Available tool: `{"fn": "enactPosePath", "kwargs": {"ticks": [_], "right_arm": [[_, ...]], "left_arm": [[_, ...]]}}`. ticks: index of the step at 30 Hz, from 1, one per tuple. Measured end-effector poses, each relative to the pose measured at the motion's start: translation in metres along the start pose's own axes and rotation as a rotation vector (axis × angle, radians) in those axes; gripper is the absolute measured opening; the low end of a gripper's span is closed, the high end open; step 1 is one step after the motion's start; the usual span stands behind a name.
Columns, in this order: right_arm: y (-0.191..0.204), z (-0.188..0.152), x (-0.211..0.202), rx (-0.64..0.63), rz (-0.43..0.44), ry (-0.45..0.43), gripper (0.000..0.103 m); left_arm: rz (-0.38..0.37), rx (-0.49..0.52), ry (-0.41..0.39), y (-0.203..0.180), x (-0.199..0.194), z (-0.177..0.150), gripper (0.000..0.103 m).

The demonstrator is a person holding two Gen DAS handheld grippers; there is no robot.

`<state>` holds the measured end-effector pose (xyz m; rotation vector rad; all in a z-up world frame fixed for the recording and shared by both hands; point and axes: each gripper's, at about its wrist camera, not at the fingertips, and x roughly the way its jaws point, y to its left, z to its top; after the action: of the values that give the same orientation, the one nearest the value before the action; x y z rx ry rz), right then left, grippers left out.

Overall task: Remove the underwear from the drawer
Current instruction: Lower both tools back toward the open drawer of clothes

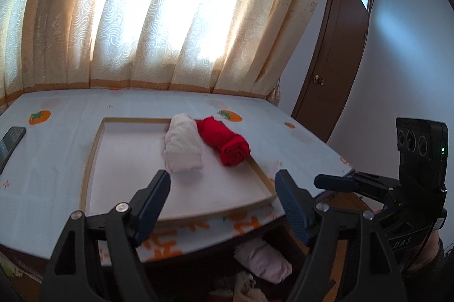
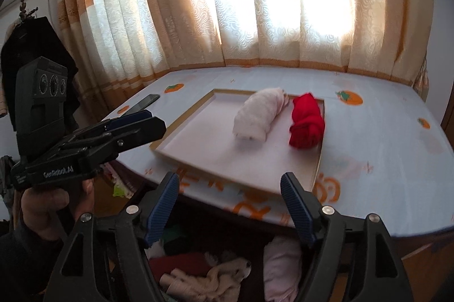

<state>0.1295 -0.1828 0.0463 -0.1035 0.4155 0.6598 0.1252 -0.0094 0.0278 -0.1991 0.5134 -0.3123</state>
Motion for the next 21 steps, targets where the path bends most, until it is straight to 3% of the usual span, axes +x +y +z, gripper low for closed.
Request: {"fn": "enactPosePath", "kwargs": {"ticks": [7,13,21], "right_arm": [[-0.003,-0.042,0.0,0.03,0.008,0.005,0.077],[-0.014,-0.073,0.013,0.071,0.009,0.038,0.078],[-0.012,-0.117,0.041,0.067,0.022,0.154,0.078]], "left_arm": [[0.055,0.023,-0.005,-0.003,-0.016,-0.043,0.082],[0.092,0.022,0.051,0.004,-0.016,-0.079,0.082],[0.124,-0.045,0.133,0.027,-0.014,-0.117,0.082]]}}
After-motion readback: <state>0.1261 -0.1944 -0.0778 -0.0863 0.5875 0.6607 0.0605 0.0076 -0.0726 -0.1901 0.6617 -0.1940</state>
